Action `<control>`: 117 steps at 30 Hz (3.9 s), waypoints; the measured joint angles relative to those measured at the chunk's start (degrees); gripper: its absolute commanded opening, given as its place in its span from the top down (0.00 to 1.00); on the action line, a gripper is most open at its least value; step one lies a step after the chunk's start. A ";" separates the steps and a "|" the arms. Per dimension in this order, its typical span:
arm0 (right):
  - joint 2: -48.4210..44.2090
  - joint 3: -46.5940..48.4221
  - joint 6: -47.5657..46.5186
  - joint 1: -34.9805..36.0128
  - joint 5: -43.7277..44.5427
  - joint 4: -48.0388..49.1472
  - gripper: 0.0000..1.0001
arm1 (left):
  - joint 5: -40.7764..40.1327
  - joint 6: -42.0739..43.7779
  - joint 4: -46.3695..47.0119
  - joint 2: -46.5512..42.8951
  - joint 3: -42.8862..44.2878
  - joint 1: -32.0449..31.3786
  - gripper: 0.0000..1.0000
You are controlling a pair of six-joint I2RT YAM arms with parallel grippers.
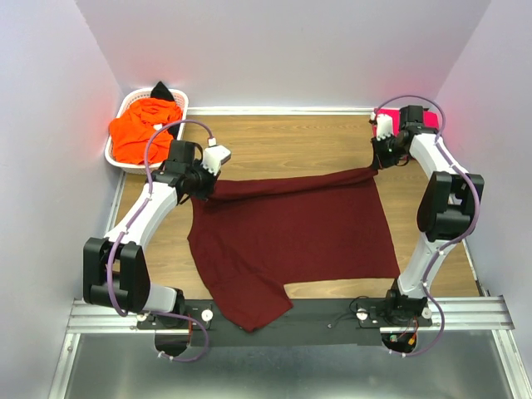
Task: Fold and stack the t-shirts
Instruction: Fold the tshirt
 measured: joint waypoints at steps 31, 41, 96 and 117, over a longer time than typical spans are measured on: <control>-1.66 -8.46 -5.42 -0.02 0.42 0.00 0.98 | -1.14 8.17 -4.44 1.84 -2.12 -3.28 1.00; -6.40 -12.92 -8.63 -0.09 2.69 -0.96 0.35 | -1.25 15.82 -11.02 2.29 -2.38 -3.28 0.59; 1.95 -6.12 -8.59 -0.35 1.44 -10.69 0.60 | 9.94 8.33 -5.31 30.93 18.01 -9.42 0.94; 1.97 -5.86 -8.57 -0.35 1.51 -10.75 0.60 | 13.51 12.48 -11.96 18.29 9.99 -24.74 0.78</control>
